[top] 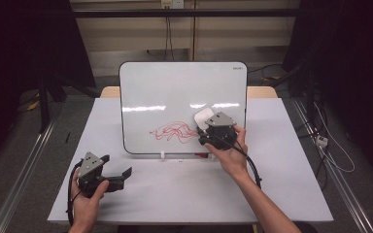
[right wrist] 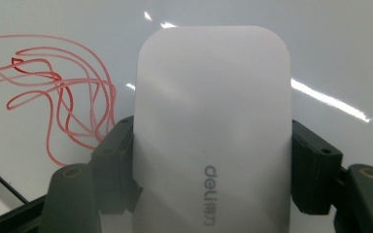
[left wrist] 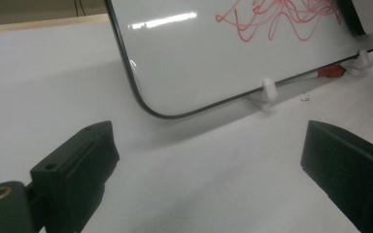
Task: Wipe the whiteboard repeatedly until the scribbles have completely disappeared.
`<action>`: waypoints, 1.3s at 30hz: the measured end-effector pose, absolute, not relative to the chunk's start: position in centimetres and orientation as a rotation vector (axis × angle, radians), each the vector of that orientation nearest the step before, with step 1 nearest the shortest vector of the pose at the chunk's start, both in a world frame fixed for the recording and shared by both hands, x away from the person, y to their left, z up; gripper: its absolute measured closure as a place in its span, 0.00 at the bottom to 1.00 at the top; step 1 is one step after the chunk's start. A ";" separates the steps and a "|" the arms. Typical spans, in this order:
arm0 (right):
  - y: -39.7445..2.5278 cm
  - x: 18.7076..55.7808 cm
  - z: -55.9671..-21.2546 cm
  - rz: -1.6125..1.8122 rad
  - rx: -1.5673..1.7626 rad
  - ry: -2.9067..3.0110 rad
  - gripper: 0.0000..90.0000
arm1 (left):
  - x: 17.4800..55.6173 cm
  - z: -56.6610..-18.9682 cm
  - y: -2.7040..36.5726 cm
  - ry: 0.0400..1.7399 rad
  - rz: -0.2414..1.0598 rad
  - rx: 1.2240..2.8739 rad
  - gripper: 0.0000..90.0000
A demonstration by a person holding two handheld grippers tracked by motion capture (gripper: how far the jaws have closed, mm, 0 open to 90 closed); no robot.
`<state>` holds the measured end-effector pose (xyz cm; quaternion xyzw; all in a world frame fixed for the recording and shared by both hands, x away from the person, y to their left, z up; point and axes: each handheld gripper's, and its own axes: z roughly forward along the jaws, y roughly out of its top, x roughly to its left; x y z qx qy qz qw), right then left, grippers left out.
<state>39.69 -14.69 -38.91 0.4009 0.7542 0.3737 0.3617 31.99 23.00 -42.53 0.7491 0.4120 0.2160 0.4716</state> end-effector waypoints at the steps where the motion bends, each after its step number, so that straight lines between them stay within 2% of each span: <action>1: -14.6 39.7 -39.0 0.952 1.026 1.941 0.34 | 32.0 -42.5 23.0 1.010 0.529 1.828 0.06; 11: -13.3 39.5 -39.3 0.944 0.997 1.959 0.34 | 32.0 -42.5 22.9 1.006 0.529 1.827 0.06; 28: -8.6 39.3 -40.4 1.040 0.895 2.074 0.34 | 31.9 -42.4 23.1 1.011 0.529 1.823 0.06; 35: -9.1 39.3 -40.3 1.041 0.891 2.100 0.34 | 31.8 -42.4 23.1 1.013 0.530 1.820 0.06; 39: -11.8 40.0 -39.1 1.046 0.961 2.016 0.34 | 31.8 -42.4 23.3 1.016 0.534 1.821 0.06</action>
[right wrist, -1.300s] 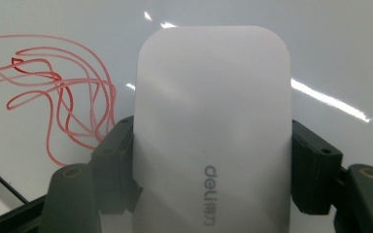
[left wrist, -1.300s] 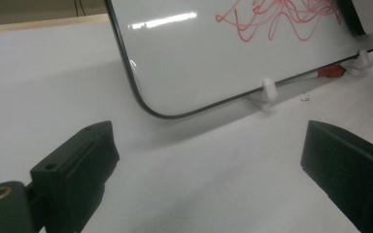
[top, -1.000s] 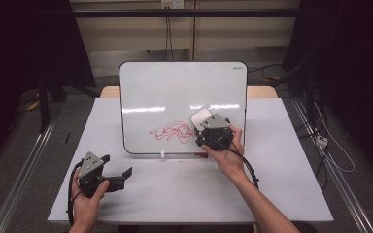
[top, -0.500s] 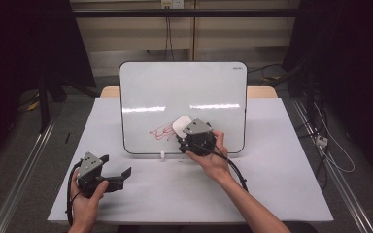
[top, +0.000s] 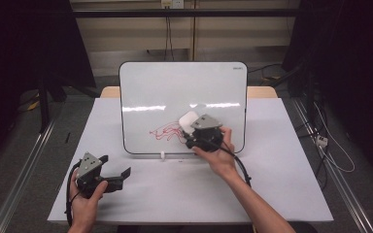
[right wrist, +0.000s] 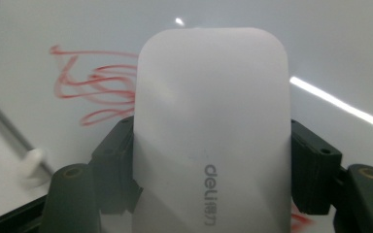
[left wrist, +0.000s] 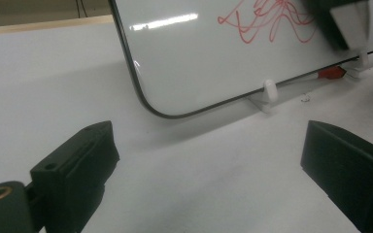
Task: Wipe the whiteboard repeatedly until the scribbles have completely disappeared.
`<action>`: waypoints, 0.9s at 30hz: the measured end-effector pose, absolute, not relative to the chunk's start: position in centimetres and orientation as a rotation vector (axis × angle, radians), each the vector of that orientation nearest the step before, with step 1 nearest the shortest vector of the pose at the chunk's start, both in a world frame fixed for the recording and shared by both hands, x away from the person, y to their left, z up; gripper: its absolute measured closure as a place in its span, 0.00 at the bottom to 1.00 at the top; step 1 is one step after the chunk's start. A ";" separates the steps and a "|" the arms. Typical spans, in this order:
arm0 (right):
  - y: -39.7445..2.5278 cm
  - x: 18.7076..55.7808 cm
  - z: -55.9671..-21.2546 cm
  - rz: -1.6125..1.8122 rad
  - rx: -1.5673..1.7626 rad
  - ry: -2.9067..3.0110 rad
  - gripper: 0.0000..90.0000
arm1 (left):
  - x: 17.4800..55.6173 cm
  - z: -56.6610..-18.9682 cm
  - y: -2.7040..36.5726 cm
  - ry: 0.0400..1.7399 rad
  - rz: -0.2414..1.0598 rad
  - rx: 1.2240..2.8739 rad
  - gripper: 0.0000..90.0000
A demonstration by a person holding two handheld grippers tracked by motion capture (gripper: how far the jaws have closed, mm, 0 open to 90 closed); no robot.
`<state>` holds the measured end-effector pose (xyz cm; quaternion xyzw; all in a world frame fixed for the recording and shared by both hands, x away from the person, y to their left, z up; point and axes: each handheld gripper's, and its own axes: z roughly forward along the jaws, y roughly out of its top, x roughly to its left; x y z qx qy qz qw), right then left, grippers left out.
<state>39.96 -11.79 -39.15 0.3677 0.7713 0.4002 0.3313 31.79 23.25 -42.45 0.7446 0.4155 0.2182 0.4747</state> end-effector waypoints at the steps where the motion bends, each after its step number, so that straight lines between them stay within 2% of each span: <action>1: -12.7 40.2 -38.8 1.047 0.984 1.994 0.34 | 31.8 -42.5 23.2 1.018 0.532 1.819 0.06; 5: -15.5 40.8 -37.7 1.052 1.050 1.931 0.34 | 31.9 -42.5 23.1 1.015 0.530 1.824 0.06; 8: -15.7 41.0 -37.4 1.037 1.047 1.926 0.34 | 32.0 -42.5 22.9 1.008 0.528 1.833 0.06; 27: -9.2 40.0 -39.6 1.024 0.860 2.057 0.34 | 31.9 -42.5 23.0 1.009 0.528 1.826 0.06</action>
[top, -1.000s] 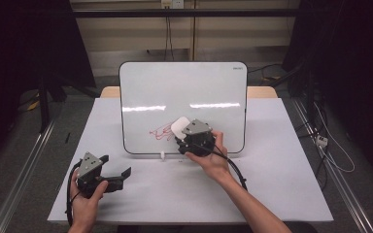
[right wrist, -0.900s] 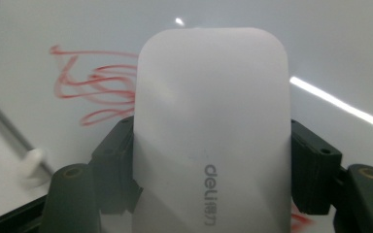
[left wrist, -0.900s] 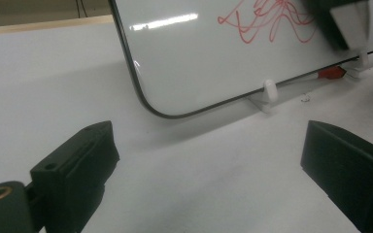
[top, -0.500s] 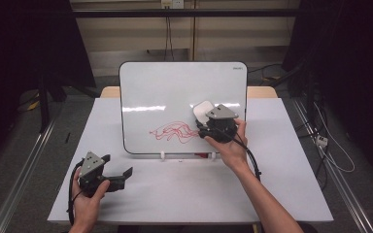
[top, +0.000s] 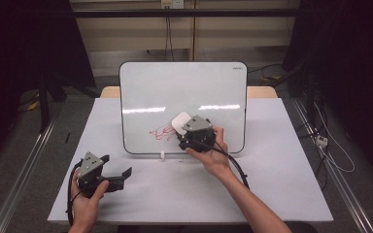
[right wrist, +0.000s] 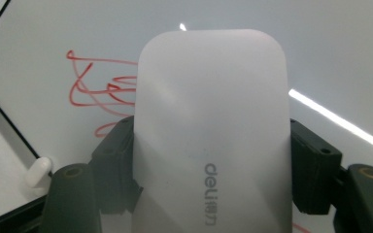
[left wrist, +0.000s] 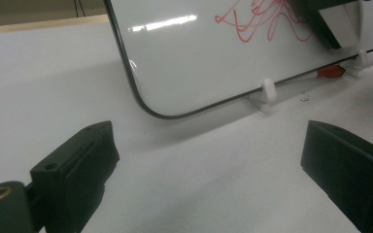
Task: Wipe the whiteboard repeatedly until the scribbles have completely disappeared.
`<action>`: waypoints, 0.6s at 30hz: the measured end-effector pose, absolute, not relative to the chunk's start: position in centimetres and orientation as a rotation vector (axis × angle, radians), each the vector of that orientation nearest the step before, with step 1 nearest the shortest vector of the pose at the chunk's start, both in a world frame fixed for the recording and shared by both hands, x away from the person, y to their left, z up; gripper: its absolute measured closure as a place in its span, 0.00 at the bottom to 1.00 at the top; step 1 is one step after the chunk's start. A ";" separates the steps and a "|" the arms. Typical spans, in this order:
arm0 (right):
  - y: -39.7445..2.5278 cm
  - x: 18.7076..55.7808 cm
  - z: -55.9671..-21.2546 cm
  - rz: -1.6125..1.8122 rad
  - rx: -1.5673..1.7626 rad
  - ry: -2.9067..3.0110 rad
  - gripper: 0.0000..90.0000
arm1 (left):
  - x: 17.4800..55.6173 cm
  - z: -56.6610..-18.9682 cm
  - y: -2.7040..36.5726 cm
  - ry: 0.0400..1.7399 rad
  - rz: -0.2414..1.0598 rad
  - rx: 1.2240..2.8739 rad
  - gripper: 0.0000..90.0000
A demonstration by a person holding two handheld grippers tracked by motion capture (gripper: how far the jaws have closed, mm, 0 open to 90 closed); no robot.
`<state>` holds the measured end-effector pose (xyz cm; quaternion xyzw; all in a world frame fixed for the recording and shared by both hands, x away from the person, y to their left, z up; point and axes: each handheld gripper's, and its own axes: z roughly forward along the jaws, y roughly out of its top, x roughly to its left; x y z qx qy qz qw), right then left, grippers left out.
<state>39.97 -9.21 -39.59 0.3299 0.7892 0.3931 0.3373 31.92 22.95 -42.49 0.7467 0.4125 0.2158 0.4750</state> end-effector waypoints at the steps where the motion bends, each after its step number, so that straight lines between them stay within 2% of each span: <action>1: -8.8 39.9 -39.7 1.024 0.849 2.065 0.34 | 31.9 -42.5 22.9 1.009 0.528 1.825 0.06; 18: -3.8 40.2 -40.3 1.077 0.753 2.144 0.34 | 31.9 -42.5 23.0 1.007 0.526 1.821 0.06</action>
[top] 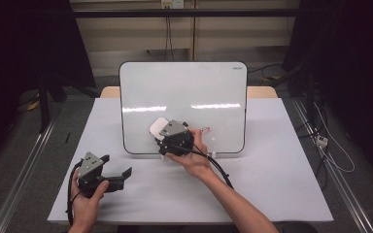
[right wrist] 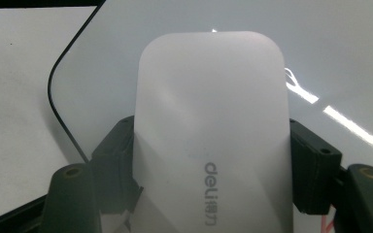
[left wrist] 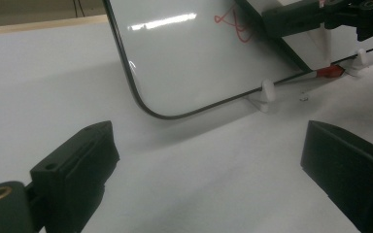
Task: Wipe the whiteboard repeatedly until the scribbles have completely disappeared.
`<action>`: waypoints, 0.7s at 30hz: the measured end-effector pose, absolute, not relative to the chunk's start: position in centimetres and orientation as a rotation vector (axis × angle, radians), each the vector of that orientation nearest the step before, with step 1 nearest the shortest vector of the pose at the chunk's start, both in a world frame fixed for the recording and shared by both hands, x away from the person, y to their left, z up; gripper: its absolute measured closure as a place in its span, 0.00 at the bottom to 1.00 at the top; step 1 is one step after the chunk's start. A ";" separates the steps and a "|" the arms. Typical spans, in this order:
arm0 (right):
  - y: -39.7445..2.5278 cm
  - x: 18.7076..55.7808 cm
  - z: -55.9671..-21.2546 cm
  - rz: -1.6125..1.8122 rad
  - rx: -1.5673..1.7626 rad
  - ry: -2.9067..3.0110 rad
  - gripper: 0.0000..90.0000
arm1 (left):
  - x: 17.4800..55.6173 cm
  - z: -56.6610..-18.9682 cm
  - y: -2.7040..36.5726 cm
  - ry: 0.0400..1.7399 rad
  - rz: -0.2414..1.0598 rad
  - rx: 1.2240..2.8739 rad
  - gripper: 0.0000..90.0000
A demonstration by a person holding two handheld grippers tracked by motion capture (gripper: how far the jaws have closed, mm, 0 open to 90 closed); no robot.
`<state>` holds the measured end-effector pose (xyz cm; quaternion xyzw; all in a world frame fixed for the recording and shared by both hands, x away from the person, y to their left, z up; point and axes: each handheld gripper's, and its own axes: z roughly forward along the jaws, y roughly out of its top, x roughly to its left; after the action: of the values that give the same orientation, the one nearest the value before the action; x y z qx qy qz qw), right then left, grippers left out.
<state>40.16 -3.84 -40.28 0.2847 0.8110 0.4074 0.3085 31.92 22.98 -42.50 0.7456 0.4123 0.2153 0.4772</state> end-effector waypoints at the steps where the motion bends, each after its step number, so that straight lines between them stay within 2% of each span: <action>1: -4.0 40.2 -40.2 1.077 0.753 2.143 0.34 | 31.9 -42.5 23.0 1.009 0.528 1.821 0.06; 9: -6.5 40.8 -39.0 1.028 0.790 2.063 0.34 | 31.9 -42.5 23.0 1.011 0.526 1.823 0.06; 21: -6.5 40.6 -39.4 0.961 0.724 2.040 0.33 | 31.9 -42.5 23.1 1.011 0.526 1.821 0.06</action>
<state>40.61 -6.55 -39.36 0.2833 0.7977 0.3757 0.3771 31.94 23.11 -42.48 0.7454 0.4136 0.2154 0.4764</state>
